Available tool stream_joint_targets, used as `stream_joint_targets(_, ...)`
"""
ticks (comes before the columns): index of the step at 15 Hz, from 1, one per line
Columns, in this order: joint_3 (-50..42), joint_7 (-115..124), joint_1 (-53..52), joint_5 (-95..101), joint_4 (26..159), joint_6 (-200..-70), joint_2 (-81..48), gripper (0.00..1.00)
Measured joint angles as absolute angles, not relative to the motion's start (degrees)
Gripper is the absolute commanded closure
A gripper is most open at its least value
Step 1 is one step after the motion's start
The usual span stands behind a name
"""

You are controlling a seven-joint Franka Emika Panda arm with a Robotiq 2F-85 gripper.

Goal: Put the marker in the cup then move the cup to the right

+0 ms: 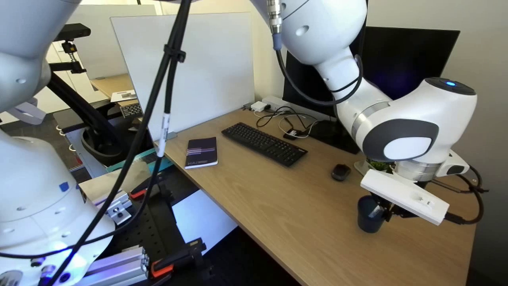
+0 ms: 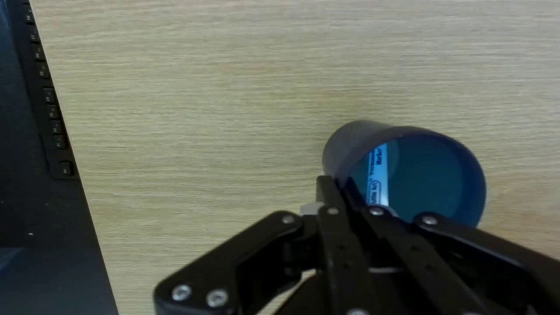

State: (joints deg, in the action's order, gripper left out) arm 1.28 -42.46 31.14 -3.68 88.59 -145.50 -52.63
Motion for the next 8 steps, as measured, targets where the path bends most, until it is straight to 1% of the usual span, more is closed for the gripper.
stream_joint_targets(8, 0.9, -47.2, 31.0, -2.4, 83.2, -140.6, -56.6, 0.99)
